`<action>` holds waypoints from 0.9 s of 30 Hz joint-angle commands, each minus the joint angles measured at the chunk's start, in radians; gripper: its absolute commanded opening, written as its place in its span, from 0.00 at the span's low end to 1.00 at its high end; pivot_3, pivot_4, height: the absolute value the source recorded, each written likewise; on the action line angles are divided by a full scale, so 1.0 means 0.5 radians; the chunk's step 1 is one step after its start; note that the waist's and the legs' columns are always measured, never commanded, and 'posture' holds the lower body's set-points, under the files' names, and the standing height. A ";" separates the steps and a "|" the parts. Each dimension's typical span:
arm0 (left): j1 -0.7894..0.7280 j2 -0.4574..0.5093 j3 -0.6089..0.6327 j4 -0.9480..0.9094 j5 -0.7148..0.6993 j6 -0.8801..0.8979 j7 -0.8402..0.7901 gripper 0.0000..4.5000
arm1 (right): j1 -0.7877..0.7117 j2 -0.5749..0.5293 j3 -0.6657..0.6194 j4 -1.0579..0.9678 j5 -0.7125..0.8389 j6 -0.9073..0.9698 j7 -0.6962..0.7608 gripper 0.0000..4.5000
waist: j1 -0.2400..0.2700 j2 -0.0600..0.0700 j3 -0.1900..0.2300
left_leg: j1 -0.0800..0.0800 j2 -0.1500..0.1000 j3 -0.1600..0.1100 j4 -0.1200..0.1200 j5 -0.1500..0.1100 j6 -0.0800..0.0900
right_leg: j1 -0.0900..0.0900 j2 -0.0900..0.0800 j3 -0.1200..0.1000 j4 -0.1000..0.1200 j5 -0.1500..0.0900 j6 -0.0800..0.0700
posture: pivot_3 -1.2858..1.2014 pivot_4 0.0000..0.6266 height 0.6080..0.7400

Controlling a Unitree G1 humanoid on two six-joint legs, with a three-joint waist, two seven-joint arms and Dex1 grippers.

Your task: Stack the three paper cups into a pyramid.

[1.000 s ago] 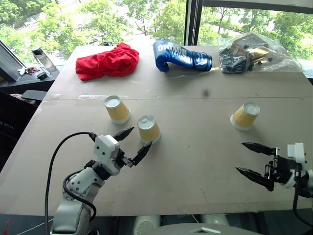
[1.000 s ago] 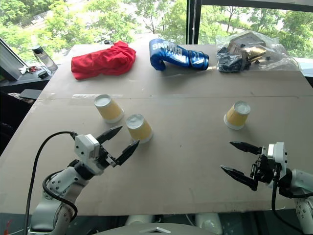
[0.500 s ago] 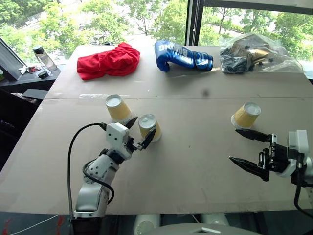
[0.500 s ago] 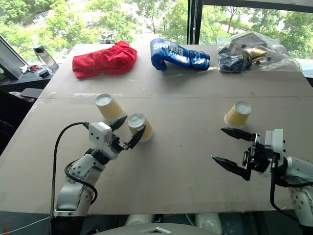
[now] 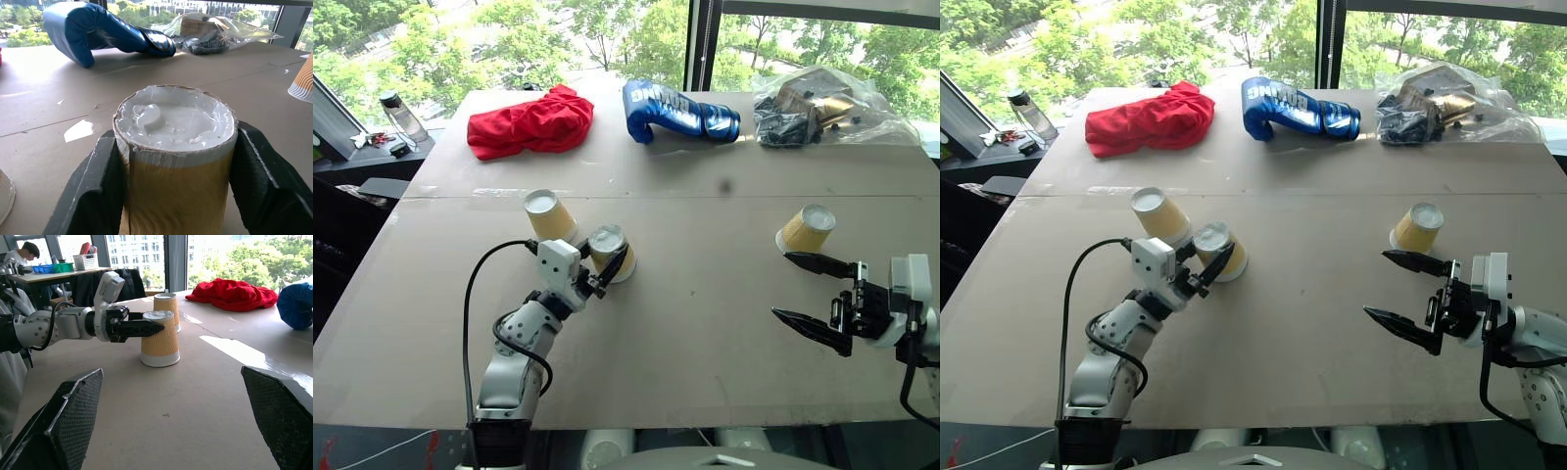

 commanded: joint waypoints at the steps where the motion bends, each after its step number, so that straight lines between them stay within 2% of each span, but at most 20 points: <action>1: -0.052 0.016 0.013 -0.007 -0.019 -0.015 -0.021 0.56 | 0.016 -0.007 -0.034 -0.058 0.010 -0.006 -0.012 1.00 | 0.001 0.000 0.000 | 0.000 0.000 0.000 0.000 0.000 0.000 | 0.000 0.000 0.000 0.000 0.000 0.000 | 0.52 0.24 1.00; 6: -0.182 0.018 -0.022 0.071 0.023 -0.012 -0.032 0.56 | 0.019 -0.002 -0.039 -0.070 0.005 -0.008 -0.046 1.00 | 0.003 0.000 0.000 | 0.000 0.000 0.000 0.002 0.000 0.000 | 0.000 0.000 -0.001 0.001 0.000 0.000 | 0.52 0.24 1.00; 17: -0.701 -0.185 -0.331 0.523 0.115 0.113 -0.133 0.56 | -0.074 0.083 -0.051 -0.044 -0.047 -0.029 -0.283 1.00 | 0.032 -0.001 0.001 | -0.005 -0.004 -0.004 0.015 0.000 0.000 | -0.002 0.004 -0.004 0.010 0.000 0.001 | 0.52 0.24 1.00; 24: -0.822 -0.232 -0.359 0.664 0.118 0.106 -0.214 0.56 | -0.094 0.102 -0.045 -0.033 -0.159 -0.045 -0.415 1.00 | 0.031 -0.001 0.001 | -0.005 -0.004 -0.005 0.018 0.000 0.000 | -0.003 0.006 -0.004 0.016 0.000 0.001 | 0.52 0.24 1.00; 25: -0.831 -0.236 -0.351 0.671 0.113 0.111 -0.218 0.73 | -0.091 0.104 -0.045 -0.036 -0.160 -0.046 -0.416 1.00 | 0.031 -0.001 0.001 | -0.005 -0.004 -0.005 0.019 0.000 0.000 | -0.003 0.006 -0.004 0.017 0.000 0.001 | 0.52 0.24 1.00; 26: -0.835 -0.238 -0.345 0.675 0.110 0.112 -0.223 0.79 | -0.087 0.106 -0.045 -0.039 -0.162 -0.049 -0.417 1.00 | 0.032 -0.001 0.001 | -0.005 -0.004 -0.005 0.019 0.000 0.000 | -0.003 0.006 -0.004 0.017 0.000 0.001 | 0.52 0.24 1.00; 27: -0.837 -0.240 -0.341 0.677 0.105 0.116 -0.231 0.90 | -0.084 0.108 -0.046 -0.040 -0.164 -0.052 -0.418 1.00 | 0.032 -0.001 0.001 | -0.006 -0.004 -0.005 0.019 0.000 0.000 | -0.003 0.006 -0.004 0.017 0.000 0.001 | 0.52 0.24 1.00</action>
